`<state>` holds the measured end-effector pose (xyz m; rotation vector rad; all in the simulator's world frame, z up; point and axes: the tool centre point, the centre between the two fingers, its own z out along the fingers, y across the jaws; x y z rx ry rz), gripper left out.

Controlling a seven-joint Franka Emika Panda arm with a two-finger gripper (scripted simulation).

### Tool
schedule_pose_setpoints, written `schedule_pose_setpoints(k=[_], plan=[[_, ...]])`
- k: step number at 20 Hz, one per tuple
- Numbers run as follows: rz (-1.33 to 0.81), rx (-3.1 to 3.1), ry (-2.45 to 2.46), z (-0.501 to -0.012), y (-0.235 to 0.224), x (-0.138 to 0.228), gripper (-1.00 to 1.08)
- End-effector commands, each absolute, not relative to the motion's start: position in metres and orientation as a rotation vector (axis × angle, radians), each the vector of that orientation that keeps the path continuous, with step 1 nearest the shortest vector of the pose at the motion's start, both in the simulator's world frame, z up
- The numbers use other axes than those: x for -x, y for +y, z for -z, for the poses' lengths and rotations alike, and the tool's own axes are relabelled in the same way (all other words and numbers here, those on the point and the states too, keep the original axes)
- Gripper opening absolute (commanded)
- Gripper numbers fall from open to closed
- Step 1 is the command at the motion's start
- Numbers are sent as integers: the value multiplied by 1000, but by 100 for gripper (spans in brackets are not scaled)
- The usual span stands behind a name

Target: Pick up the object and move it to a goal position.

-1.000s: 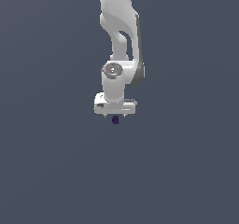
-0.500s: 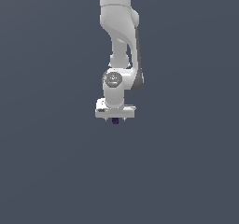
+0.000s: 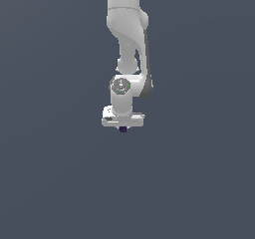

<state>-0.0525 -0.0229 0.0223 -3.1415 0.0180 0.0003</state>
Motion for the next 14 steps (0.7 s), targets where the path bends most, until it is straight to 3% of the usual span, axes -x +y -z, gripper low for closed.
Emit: schedule_pose_setpoints(k=[1,14], plan=[[0,3142,18,-22,-23,52,-100],[0,3142,18,-48,-12,52,-100]])
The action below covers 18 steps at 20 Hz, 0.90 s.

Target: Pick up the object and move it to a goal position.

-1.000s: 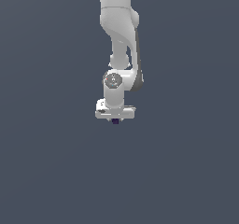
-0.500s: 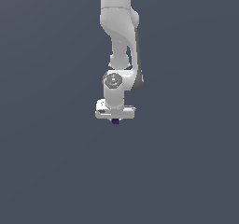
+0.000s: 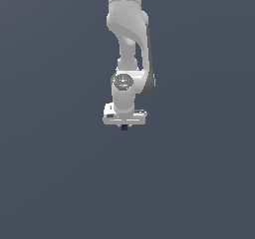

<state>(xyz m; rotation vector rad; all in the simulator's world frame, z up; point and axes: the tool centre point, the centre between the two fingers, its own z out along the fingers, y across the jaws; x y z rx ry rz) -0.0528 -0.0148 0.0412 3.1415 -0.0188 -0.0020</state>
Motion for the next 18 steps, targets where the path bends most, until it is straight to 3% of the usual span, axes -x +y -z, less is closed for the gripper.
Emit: schedule_pose_setpoints(k=[1,18], plan=[[0,-3142,-18,-54,-9,52,-100],[0,-3139,-18,-217,59,52,-100]])
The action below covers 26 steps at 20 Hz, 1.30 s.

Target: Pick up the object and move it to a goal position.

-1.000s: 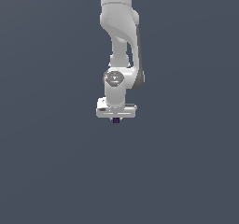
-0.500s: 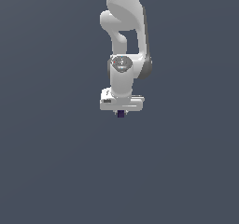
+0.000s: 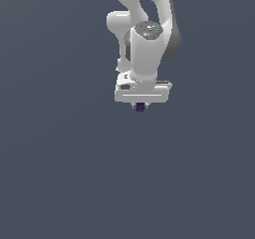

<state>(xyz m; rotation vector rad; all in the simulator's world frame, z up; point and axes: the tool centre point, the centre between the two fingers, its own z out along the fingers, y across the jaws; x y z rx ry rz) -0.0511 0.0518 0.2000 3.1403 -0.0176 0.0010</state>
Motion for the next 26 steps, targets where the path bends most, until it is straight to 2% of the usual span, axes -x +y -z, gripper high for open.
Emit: schedule_pose_setpoints(k=[1,17,26], plan=[[0,-3139,-18,-228,63,51,-100],[0,-3140,-18,-391,132,46,-100],[0,-3141,-18,-459,161,41,-100]])
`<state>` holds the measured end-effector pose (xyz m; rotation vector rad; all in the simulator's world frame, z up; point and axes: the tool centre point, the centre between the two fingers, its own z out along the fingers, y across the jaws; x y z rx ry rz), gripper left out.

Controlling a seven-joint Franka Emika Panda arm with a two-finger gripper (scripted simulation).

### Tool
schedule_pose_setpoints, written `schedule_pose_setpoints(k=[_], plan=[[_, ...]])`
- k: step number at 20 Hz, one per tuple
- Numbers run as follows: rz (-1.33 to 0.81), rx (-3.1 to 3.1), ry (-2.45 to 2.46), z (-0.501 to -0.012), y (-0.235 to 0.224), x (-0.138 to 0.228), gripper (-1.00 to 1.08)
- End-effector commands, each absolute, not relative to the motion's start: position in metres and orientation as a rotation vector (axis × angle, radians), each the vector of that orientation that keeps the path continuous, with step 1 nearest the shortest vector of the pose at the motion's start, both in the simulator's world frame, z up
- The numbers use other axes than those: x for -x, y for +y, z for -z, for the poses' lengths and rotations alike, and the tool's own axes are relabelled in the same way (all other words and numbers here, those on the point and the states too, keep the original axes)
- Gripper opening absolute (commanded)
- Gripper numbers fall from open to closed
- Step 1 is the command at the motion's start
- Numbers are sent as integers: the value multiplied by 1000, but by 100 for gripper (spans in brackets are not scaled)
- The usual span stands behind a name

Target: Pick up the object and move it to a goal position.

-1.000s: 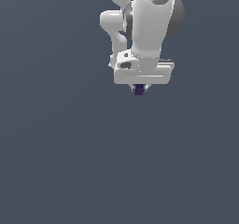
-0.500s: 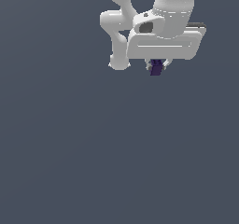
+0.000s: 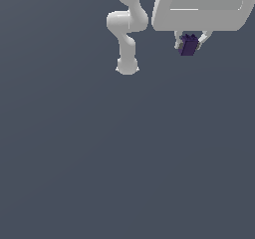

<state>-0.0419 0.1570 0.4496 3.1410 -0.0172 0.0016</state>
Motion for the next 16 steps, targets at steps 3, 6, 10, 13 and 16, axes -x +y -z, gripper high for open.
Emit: schedule_pose_setpoints(k=[3,6,10,13,16], plan=[[0,-3141,-18,-473,167,40,-100],[0,-3141,-18,-484,171,39,-100],[0,-3141,-18,-493,175,37,-100],[0,-3141,-18,-496,177,37,-100],[0,-3141,-18,-498,178,37,-100]])
